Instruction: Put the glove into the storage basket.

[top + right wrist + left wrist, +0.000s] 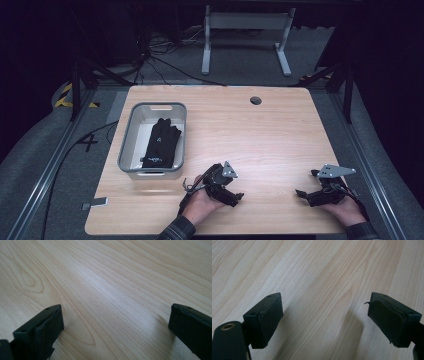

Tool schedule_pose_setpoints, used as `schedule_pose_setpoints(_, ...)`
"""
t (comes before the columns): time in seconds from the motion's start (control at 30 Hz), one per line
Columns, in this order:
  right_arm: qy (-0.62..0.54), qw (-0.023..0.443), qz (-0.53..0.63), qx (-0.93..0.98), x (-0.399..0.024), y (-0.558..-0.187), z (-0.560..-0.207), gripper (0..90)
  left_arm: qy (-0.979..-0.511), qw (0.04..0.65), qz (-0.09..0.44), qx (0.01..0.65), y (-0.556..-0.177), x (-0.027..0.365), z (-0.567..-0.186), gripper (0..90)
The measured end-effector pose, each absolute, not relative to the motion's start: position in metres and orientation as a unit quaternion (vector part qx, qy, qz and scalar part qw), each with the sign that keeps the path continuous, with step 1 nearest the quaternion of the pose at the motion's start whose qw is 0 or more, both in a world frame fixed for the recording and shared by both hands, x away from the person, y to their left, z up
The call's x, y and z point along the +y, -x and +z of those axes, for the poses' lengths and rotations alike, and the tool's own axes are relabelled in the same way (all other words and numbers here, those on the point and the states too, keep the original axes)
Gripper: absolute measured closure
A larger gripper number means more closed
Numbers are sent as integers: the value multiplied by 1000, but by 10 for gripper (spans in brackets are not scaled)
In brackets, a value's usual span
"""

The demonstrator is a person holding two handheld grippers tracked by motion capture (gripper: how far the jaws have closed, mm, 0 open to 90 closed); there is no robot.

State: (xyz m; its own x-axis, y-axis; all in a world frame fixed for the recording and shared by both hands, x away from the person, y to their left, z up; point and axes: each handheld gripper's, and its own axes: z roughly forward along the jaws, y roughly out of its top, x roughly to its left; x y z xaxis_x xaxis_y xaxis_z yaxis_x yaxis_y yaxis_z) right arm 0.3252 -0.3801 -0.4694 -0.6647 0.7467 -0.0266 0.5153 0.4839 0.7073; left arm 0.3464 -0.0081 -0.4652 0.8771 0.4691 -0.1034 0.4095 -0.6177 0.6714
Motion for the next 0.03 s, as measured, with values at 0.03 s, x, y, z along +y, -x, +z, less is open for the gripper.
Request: schedule_pose_setpoints(0.03,-373,168,345,845,-380,-325,-469,3,-898,362,41,244,-346,-8,-465,132)
